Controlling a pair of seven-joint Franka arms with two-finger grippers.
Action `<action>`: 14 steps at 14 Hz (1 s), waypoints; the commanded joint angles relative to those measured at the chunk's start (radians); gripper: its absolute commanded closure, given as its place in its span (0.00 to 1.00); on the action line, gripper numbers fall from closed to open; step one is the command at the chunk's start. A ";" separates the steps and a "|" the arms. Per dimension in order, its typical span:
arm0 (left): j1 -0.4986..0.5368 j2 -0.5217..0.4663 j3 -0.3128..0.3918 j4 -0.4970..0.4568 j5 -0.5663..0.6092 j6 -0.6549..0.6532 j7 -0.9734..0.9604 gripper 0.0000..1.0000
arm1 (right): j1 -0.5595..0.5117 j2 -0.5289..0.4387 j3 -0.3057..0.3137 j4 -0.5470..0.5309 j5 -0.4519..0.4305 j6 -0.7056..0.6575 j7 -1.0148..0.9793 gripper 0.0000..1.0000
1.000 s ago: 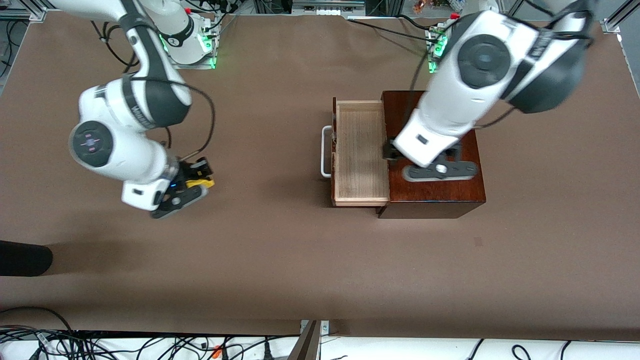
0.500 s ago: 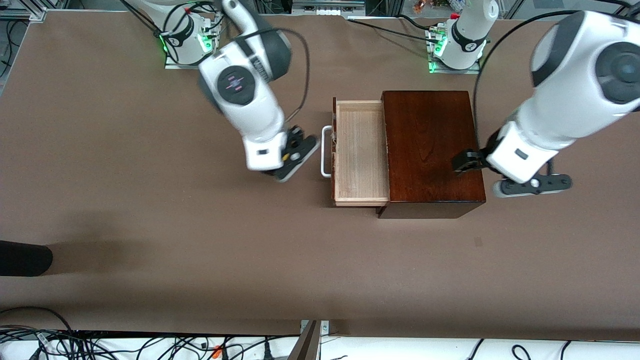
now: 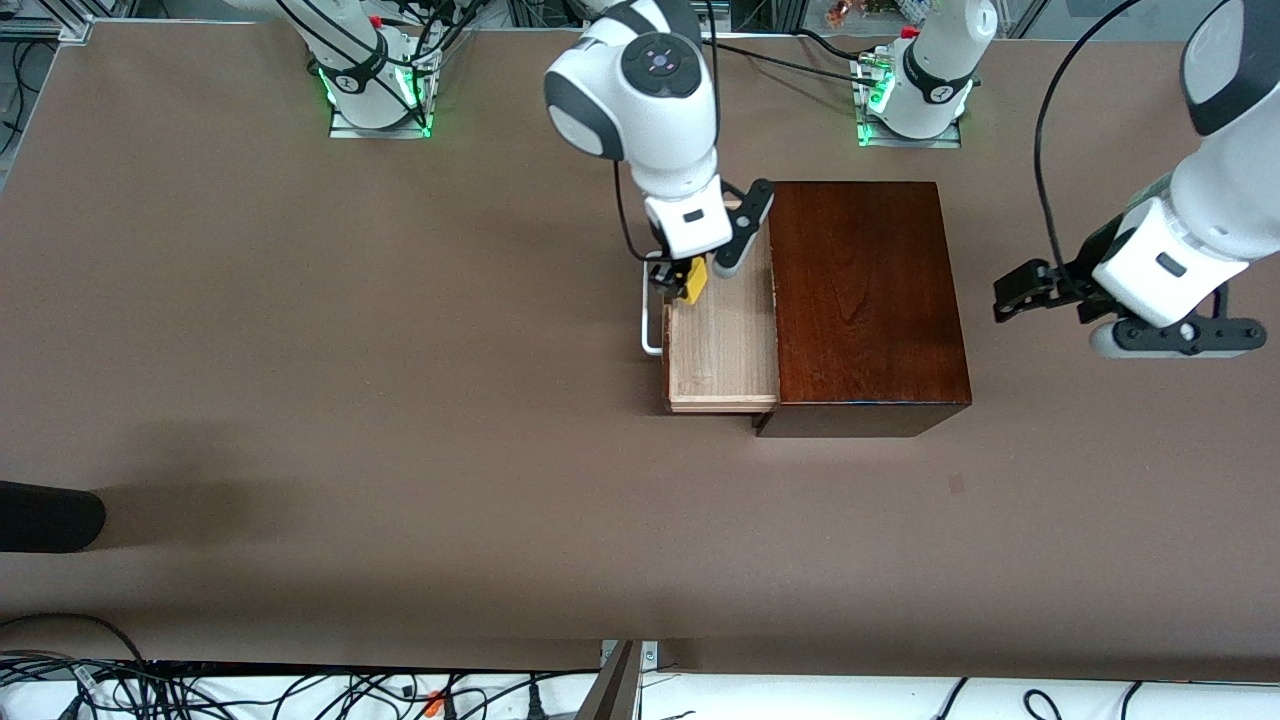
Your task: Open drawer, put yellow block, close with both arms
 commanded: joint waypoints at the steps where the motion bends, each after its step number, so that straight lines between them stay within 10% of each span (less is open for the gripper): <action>1: -0.103 -0.090 0.138 -0.077 -0.026 0.004 0.066 0.00 | 0.040 0.048 -0.009 0.036 -0.048 -0.013 -0.025 0.65; 14: -0.095 -0.118 0.138 -0.068 0.042 -0.062 0.071 0.00 | 0.076 0.162 -0.012 0.035 -0.155 0.034 -0.162 0.64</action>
